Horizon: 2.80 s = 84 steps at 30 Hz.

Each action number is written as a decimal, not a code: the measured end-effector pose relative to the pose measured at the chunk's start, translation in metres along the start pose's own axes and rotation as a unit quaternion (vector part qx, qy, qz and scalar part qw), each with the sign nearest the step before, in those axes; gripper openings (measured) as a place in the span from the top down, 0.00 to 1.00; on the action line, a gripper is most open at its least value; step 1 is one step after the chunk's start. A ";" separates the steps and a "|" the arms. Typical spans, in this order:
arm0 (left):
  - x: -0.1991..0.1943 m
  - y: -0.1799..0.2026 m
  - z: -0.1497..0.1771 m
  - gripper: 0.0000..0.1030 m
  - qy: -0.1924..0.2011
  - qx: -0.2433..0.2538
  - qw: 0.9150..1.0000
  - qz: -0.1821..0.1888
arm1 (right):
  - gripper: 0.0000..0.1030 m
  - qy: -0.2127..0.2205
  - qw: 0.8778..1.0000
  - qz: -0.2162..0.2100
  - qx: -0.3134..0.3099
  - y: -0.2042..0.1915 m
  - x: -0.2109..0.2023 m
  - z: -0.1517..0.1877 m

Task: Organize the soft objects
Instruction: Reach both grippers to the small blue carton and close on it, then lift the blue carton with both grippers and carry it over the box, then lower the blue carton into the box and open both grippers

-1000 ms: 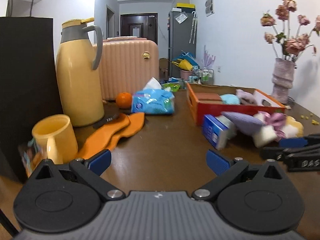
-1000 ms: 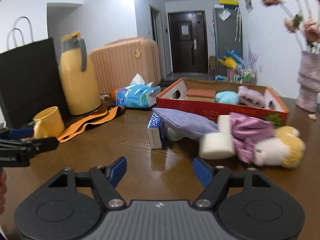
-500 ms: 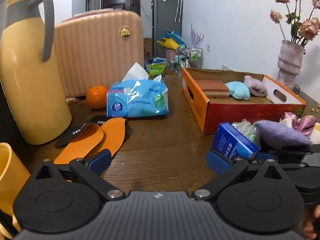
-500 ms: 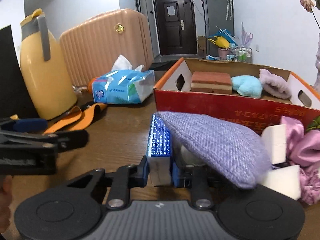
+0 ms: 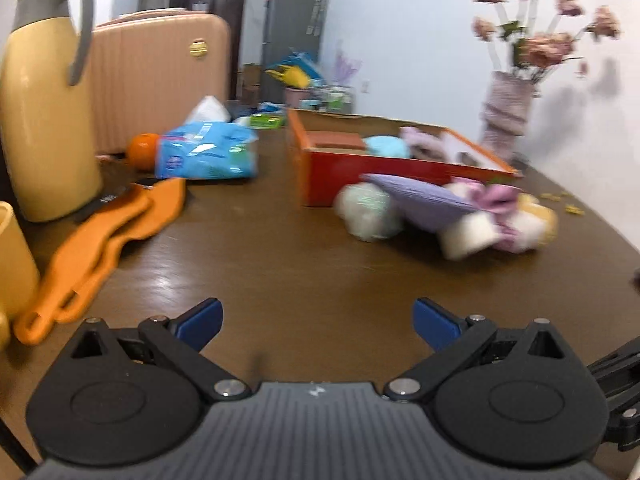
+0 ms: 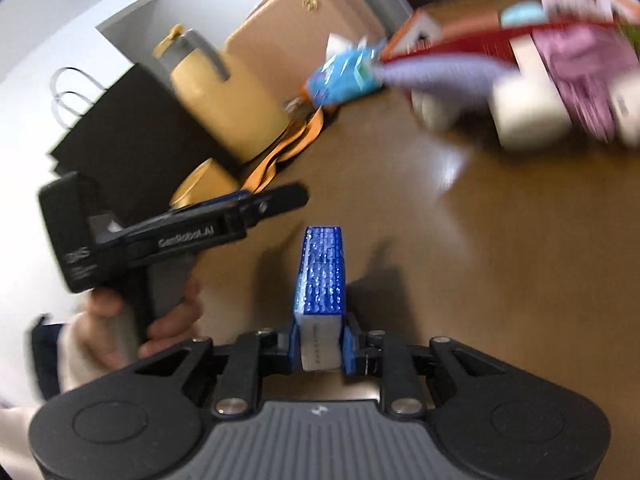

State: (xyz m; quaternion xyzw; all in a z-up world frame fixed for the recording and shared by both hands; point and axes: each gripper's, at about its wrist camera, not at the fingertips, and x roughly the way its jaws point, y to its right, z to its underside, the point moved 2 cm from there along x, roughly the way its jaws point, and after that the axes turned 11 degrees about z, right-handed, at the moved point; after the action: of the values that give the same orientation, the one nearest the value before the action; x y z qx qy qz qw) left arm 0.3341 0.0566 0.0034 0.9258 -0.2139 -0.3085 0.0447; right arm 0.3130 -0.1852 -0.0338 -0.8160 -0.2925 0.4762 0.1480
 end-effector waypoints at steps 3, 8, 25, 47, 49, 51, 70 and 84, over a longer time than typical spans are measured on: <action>-0.001 0.023 0.006 0.00 -0.001 -0.002 1.000 0.019 | 0.67 -0.003 1.000 0.030 0.007 0.018 -0.016 0.011; 0.006 0.041 0.013 0.05 -0.022 -0.020 0.999 0.026 | 0.65 0.071 0.988 0.135 0.019 0.037 -0.041 0.012; 0.034 0.069 0.033 0.74 -0.084 -0.069 0.988 0.108 | 0.81 0.122 0.982 0.115 0.089 0.046 -0.029 0.027; 0.002 0.101 0.033 0.84 -0.025 -0.030 0.996 0.075 | 0.85 0.184 0.966 0.176 0.036 0.016 -0.052 0.039; -0.003 0.106 0.028 0.84 -0.016 -0.026 0.996 0.078 | 0.85 0.193 0.965 0.176 0.036 0.013 -0.060 0.039; -0.008 0.109 0.016 0.84 -0.001 -0.022 0.996 0.084 | 0.85 0.208 0.962 0.174 0.031 0.010 -0.070 0.033; 0.136 0.057 -0.253 0.85 0.024 -0.046 0.993 0.105 | 0.86 0.225 0.958 0.179 0.003 0.052 -0.098 -0.272; 0.287 -0.050 -0.211 0.83 -0.101 -0.037 0.994 -0.026 | 0.86 0.060 0.979 0.186 0.063 0.131 0.121 -0.340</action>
State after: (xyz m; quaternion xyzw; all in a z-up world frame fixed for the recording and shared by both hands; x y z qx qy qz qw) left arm 0.6835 -0.0303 0.0040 0.8930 -0.1816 -0.4089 0.0486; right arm 0.6962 -0.2007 -0.0147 -0.8721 -0.0957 0.4632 0.1255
